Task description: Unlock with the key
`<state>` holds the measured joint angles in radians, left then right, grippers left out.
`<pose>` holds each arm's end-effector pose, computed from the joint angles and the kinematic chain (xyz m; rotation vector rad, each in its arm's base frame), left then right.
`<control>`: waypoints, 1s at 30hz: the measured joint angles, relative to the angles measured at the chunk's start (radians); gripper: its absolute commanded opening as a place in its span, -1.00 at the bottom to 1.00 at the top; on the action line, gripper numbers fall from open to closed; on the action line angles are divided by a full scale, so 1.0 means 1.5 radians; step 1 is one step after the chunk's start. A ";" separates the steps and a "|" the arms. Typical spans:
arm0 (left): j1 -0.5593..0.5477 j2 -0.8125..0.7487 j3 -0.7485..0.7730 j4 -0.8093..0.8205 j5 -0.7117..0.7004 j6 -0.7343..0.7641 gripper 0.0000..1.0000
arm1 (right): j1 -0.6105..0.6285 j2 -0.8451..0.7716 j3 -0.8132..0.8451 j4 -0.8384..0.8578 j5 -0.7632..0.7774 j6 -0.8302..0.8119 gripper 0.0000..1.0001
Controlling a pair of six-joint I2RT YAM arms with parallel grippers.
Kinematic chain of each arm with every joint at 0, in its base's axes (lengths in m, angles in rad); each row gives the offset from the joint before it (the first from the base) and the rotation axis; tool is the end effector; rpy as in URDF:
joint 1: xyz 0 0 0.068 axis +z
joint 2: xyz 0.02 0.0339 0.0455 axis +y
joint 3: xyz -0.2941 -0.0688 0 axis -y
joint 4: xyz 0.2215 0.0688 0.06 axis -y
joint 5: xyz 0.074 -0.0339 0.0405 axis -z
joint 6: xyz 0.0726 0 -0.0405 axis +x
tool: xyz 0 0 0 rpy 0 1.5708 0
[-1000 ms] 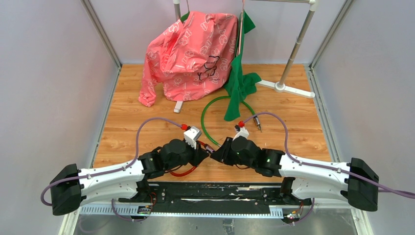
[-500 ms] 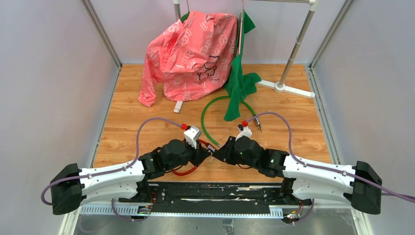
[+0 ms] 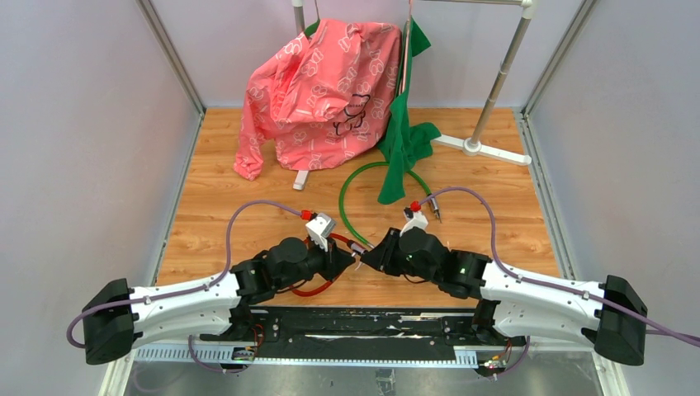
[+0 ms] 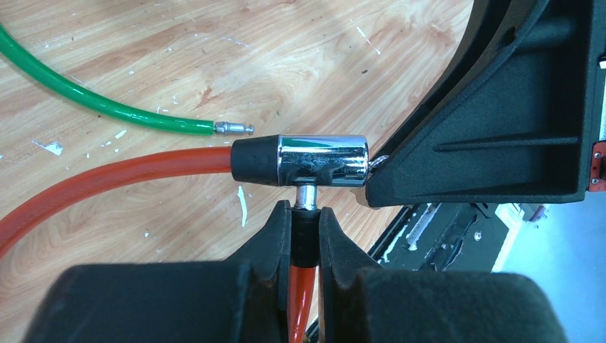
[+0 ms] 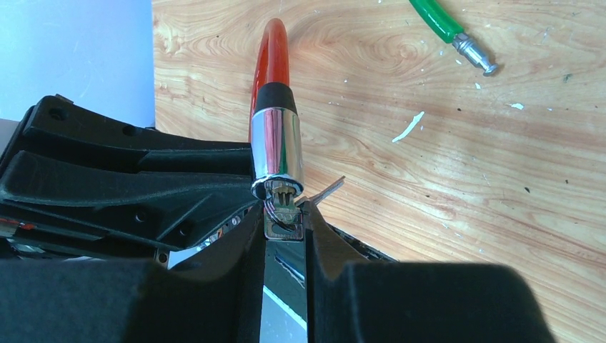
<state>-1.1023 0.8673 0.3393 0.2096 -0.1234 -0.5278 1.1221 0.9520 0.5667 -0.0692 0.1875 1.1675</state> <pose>0.0938 -0.1655 0.2323 0.4835 1.9540 -0.9733 0.1023 0.1814 0.2616 0.1833 2.2492 1.1933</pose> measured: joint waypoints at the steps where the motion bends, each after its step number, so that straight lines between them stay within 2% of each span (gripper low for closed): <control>1: 0.000 -0.004 -0.001 -0.001 0.000 -0.001 -1.00 | -0.001 -0.001 0.000 0.001 -0.001 -0.001 -1.00; 30: 0.000 -0.017 0.031 -0.084 -0.014 -0.018 -1.00 | -0.038 0.017 0.010 0.012 -0.045 -0.044 -1.00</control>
<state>-1.1019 0.8425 0.3862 0.0841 -0.1440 -0.5545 1.0645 0.9771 0.5823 -0.0517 0.1196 1.1015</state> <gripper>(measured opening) 0.124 0.235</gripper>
